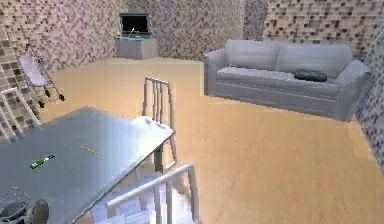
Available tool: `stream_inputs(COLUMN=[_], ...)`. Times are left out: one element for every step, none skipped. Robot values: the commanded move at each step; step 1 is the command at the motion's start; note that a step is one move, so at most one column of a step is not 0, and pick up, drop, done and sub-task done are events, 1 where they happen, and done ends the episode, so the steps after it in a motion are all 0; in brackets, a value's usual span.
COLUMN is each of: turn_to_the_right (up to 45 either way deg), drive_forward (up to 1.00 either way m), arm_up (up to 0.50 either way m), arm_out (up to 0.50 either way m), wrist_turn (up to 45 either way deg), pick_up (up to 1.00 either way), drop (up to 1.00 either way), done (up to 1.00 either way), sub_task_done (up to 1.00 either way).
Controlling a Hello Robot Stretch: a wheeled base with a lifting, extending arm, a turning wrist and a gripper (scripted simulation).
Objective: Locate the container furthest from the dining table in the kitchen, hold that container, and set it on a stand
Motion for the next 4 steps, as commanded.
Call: stream_inputs(turn_to_the_right=[45.0,45.0,27.0,0.0], drive_forward=[0.0,0.0,0.0,0.2], arm_up=[0.0,0.0,0.0,0.0], arm_out=[0.0,0.0,0.0,0.0], wrist_turn=[0.0,0.0,0.0,0.0], pick_up=[0.0,0.0,0.0,0.0], drop=[0.0,0.0,0.0,0.0], done=[0.0,0.0,0.0,0.0], sub_task_done=[0.0,0.0,0.0,0.0])
